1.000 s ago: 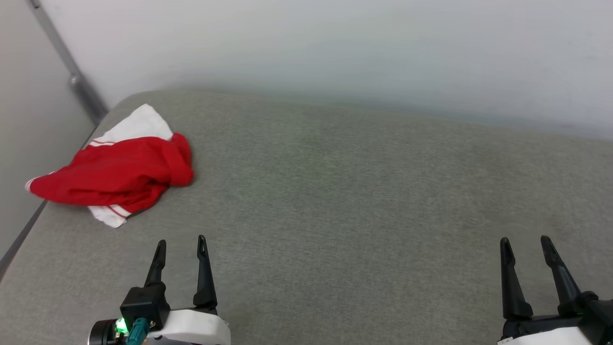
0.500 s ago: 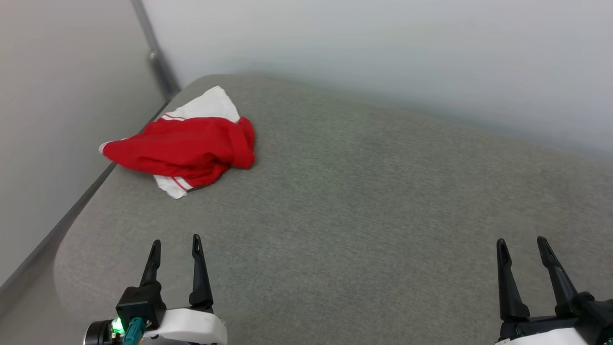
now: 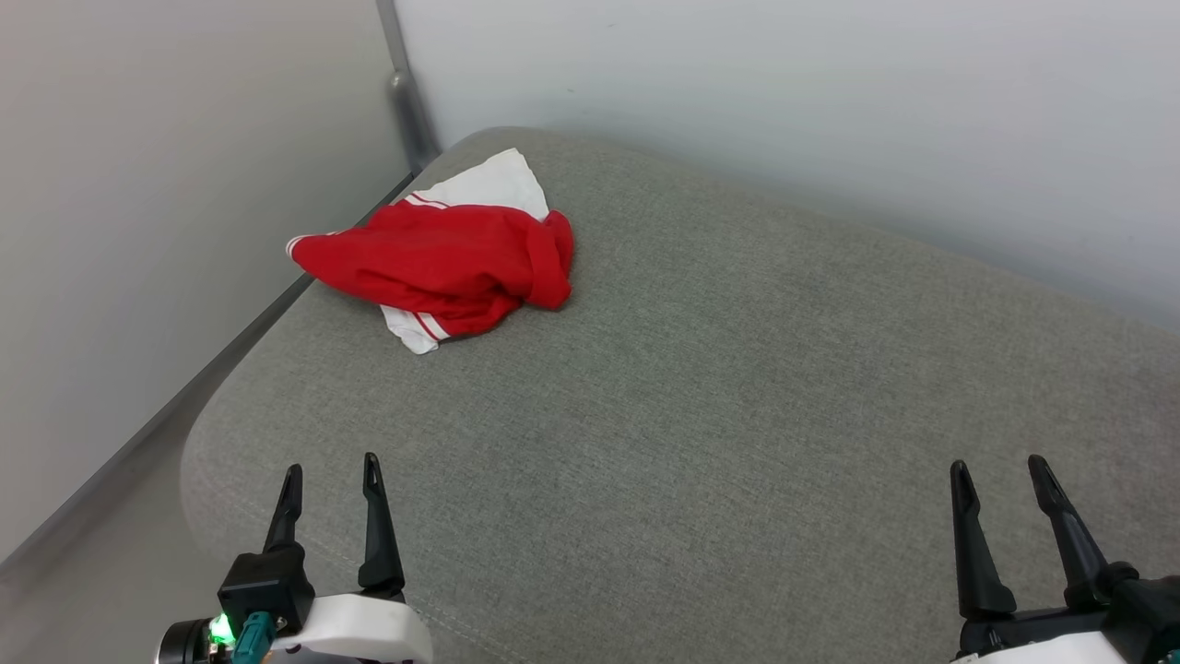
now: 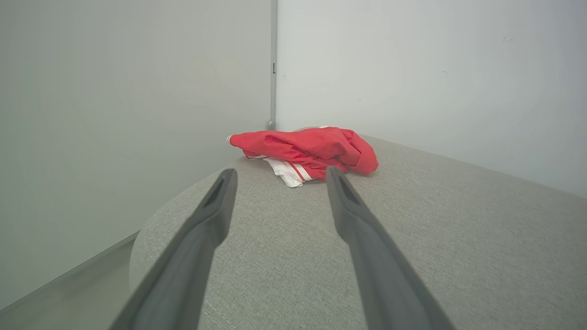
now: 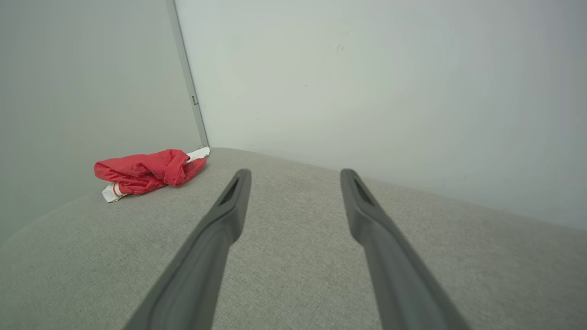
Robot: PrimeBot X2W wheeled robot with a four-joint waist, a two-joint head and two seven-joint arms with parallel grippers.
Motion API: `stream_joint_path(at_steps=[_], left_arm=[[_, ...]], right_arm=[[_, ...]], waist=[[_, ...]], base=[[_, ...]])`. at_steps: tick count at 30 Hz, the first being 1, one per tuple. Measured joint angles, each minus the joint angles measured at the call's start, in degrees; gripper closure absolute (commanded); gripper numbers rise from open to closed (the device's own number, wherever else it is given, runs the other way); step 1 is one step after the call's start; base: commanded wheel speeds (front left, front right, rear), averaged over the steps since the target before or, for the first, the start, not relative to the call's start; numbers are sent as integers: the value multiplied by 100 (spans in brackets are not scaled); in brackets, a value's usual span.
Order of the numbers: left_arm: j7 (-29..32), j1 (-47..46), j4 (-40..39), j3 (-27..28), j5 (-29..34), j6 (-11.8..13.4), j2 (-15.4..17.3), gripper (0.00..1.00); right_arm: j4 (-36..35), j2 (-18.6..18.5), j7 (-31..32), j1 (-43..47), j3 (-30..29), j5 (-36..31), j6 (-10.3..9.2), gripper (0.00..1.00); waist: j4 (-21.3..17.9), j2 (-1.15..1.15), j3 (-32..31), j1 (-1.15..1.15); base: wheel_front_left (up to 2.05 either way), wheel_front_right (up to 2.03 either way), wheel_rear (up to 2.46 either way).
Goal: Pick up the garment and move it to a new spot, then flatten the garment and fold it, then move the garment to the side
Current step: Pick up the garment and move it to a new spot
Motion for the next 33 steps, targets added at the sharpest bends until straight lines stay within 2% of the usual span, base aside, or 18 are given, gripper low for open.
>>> stream_joint_path(at_steps=[9,14,20,29,33], left_arm=[[0,-77,11,116,-24,-26,0,0],[0,-531,52,394,66,-244,38,0],[0,-1783,211,891,89,-505,349,0],[-1,-4022,702,1449,-31,-892,1112,0],[103,-4881,1210,1571,-194,-1033,1480,0]], right_arm=[[-4,1,0,-25,68,-90,1,0],[-69,1,0,-155,116,-236,1,0],[-305,1,0,-438,21,-560,1,0],[-817,1,0,-1076,-54,-1144,1,0],[-1058,1,-1,-1252,-140,-1276,1,0]], waist=[[-8,0,98,0],[-171,0,287,0],[-398,0,773,0],[-780,0,1910,1],[-971,0,2378,2]], base=[[0,0,0],[0,0,0],[0,0,0],[0,0,0],[0,0,0]])
